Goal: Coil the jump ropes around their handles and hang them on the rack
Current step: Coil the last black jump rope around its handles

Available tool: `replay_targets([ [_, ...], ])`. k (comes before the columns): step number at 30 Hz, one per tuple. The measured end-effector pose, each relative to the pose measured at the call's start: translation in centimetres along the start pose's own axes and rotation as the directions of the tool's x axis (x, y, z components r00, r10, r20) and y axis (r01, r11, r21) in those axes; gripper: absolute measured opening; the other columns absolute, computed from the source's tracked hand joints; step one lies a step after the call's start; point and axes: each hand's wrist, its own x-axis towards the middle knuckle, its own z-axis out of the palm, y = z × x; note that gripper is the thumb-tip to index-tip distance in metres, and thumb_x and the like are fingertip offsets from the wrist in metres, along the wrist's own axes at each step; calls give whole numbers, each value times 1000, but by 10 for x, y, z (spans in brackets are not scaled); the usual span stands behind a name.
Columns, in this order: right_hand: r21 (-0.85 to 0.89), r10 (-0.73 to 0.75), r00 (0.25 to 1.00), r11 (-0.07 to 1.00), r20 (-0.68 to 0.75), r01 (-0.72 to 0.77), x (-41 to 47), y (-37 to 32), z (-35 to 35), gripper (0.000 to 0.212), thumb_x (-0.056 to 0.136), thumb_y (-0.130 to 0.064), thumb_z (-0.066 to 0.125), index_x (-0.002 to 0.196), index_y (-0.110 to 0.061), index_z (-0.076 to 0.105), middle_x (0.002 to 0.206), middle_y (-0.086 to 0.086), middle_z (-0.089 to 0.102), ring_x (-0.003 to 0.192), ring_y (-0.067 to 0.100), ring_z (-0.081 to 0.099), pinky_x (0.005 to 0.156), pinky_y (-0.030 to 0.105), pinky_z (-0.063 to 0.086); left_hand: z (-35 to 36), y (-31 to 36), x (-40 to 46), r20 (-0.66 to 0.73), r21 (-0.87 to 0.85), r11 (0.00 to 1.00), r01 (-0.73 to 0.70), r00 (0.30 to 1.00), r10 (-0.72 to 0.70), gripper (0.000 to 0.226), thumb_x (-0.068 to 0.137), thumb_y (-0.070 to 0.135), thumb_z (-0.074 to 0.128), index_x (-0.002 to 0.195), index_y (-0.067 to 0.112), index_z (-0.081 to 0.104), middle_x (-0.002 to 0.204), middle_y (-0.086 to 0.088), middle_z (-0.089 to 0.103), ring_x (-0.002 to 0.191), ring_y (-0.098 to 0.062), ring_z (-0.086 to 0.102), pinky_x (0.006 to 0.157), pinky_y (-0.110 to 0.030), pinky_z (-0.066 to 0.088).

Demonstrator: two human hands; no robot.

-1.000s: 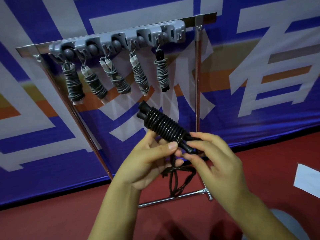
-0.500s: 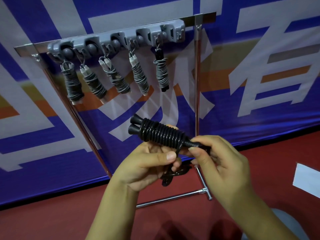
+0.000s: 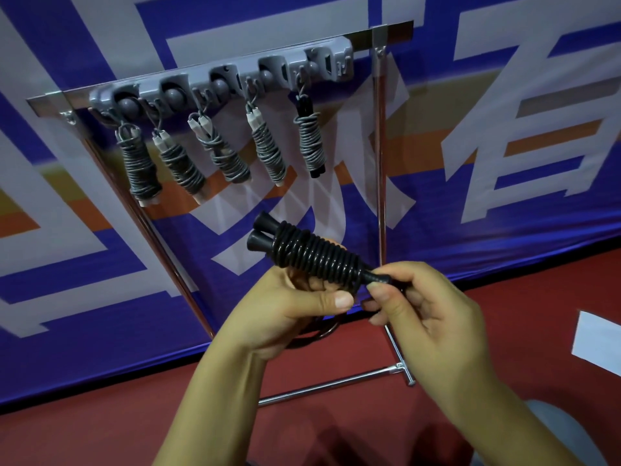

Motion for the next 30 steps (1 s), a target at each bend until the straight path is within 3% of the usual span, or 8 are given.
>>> replay_targets([
  [4,137,183,983,974,11,-183,3,-6,0,1,84,-31,65,84,-31,65,78,-2,70,62,11,68,57,15,51,6,-2,0,-77,6,999,-35,996,35,26,64,-6,71,71,18,71,63,6,61,61,-6,58,61,-17,47],
  [8,281,358,932,890,54,-359,3,-10,4,20,84,-38,61,77,-20,65,70,2,68,53,13,63,49,21,48,8,-10,1,-159,-11,998,-66,985,64,43,58,8,76,96,-1,57,71,-6,58,66,-13,56,62,-20,49],
  [12,453,523,838,716,157,-532,8,-13,3,30,77,-36,53,80,-7,61,61,-1,64,46,9,55,42,17,43,17,-12,1,-220,15,993,-121,968,121,40,60,4,77,94,5,55,81,-5,67,75,-16,66,68,-24,52],
  [14,444,531,824,702,196,-558,10,-11,1,34,77,-39,52,88,-7,61,68,0,67,50,10,59,44,19,46,20,-13,1,-276,47,992,-118,953,127,38,62,-1,75,94,7,58,85,-7,68,80,-21,67,71,-26,53],
  [17,221,429,902,876,52,-429,8,2,2,34,74,-52,60,99,-29,53,94,0,70,77,8,69,63,22,52,22,-14,0,-361,83,989,-126,921,148,33,61,0,73,90,13,62,84,-5,69,79,-19,66,69,-24,52],
  [20,-92,103,995,990,8,-102,6,10,-2,41,74,-51,67,110,-47,46,121,-17,56,109,-1,57,83,15,48,27,-10,0,-387,94,986,-136,908,162,28,64,1,70,85,17,64,73,-2,63,65,-12,60,57,-19,48],
  [24,-314,-177,975,925,135,211,5,20,0,36,79,-34,62,115,-31,54,122,-16,53,113,-4,52,93,11,41,28,-9,3,-410,-85,991,-108,910,64,27,67,1,65,93,6,57,59,1,51,44,-6,43,42,-16,35],
  [30,-406,-269,962,874,53,267,6,32,-1,22,82,-24,60,102,-18,66,115,-8,62,104,7,60,92,14,44,29,-15,3,-382,-165,985,-41,924,-25,31,70,5,66,98,2,55,58,0,47,41,-7,32,39,-18,27],
])
